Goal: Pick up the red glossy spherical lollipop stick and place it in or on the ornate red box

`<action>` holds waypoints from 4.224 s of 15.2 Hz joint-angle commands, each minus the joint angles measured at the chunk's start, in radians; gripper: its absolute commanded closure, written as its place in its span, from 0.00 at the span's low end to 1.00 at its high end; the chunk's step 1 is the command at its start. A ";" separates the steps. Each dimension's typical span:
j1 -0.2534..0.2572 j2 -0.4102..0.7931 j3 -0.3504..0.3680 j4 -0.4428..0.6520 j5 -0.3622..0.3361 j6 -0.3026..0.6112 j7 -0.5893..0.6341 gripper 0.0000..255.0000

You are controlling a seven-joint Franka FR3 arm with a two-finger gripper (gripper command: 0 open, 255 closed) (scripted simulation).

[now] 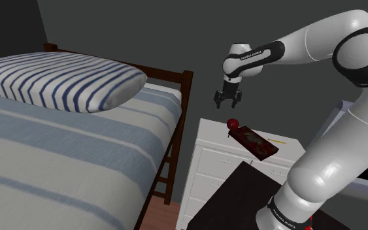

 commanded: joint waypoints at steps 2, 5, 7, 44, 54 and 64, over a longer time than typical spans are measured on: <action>-0.028 0.093 -0.032 0.050 0.025 0.027 0.004 0.00; -0.058 0.181 -0.060 0.099 0.056 0.049 0.004 0.00; -0.080 0.240 -0.077 0.134 0.080 0.061 0.003 0.00; -0.165 0.436 -0.116 0.229 0.169 0.116 -0.007 1.00; -0.155 0.363 -0.127 0.273 0.142 0.002 0.006 1.00; -0.171 0.289 -0.149 0.300 0.115 -0.094 -0.022 1.00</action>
